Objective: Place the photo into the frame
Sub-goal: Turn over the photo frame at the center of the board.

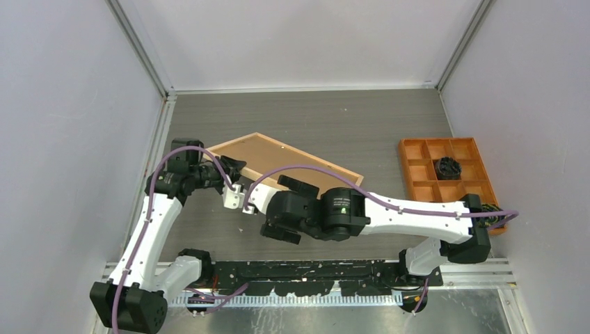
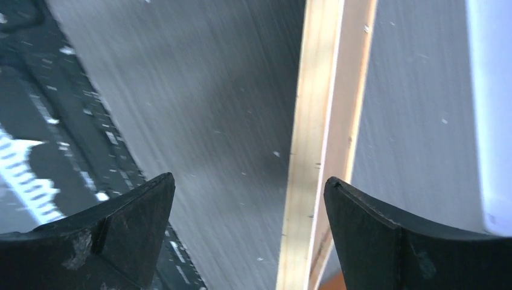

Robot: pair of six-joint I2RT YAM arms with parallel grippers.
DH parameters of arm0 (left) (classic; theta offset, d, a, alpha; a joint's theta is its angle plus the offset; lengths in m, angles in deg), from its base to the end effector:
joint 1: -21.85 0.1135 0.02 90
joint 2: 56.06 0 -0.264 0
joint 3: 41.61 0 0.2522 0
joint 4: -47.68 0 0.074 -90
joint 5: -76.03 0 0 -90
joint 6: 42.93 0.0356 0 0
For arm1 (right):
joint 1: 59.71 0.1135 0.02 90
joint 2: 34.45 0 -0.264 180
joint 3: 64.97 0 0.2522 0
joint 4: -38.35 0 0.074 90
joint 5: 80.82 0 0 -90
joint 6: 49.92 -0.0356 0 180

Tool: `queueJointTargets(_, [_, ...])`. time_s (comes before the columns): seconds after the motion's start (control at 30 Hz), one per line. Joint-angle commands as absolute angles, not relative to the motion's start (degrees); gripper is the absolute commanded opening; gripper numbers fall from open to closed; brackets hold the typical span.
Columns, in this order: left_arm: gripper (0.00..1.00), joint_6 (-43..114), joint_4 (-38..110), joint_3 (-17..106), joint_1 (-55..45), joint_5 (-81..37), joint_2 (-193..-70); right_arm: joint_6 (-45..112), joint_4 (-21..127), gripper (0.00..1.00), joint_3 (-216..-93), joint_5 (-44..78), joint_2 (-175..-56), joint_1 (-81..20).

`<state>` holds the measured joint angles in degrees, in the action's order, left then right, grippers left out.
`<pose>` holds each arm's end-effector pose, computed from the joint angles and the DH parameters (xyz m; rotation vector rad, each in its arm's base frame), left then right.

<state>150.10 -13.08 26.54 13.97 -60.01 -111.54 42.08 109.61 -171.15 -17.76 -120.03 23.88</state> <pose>0.1772 -0.0504 0.3129 1.9109 0.9034 -0.0082 0.0498 0.2991 0.3837 -1.4342 1.8423 0.1215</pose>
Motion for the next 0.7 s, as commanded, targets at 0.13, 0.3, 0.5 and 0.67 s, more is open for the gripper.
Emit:
queueJointTargets(0.13, [0.0, 147.8, -10.6, 28.0, 14.0, -64.0, -108.8, 55.4, 103.3, 0.88, -164.5, -33.7, -121.3, 23.6])
queueJointTargets(0.3, [0.0, 147.6, -10.0, 27.3, 14.0, -64.1, -108.3, 58.8, 97.5, 0.81, -159.6, -31.2, -119.8, 21.0])
queueJointTargets(0.5, [0.0, 147.3, -9.7, 27.0, 14.0, -64.3, -108.2, 61.2, 94.2, 0.65, -158.3, -27.5, -119.5, 17.2])
queueJointTargets(0.67, [0.06, 145.2, -8.5, 27.3, 14.0, -64.0, -108.0, 60.7, 95.4, 0.37, -161.7, -25.7, -120.4, 16.7])
